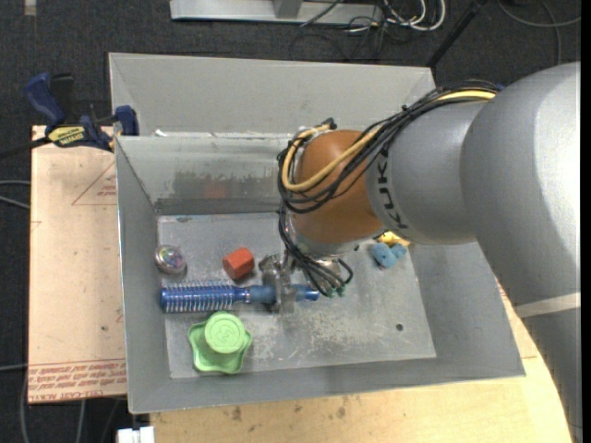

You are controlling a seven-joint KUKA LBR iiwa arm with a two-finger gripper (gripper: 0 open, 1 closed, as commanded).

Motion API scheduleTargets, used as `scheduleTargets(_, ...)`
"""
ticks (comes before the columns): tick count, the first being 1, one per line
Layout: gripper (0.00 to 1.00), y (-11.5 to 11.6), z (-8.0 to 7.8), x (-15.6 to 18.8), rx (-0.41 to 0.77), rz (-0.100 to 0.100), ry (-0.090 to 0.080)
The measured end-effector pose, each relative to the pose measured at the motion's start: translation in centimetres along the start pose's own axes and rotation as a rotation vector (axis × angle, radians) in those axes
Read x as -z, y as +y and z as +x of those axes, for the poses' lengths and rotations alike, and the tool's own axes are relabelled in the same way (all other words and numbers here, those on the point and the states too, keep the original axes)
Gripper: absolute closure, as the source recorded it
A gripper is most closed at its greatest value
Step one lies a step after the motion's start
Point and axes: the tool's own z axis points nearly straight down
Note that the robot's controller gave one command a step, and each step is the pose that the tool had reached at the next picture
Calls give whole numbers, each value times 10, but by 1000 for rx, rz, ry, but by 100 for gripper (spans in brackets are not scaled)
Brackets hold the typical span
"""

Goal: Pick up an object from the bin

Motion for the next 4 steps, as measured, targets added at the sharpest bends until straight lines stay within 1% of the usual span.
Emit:
scheduleTargets(1,100,0,-1,22,-2,1,-3)
scheduleTargets(2,100,0,-1,31,-4,0,-2)
scheduleTargets(3,100,0,-2,62,-6,1,-4)
scheduleTargets(4,100,1,-4,125,-7,2,-8)
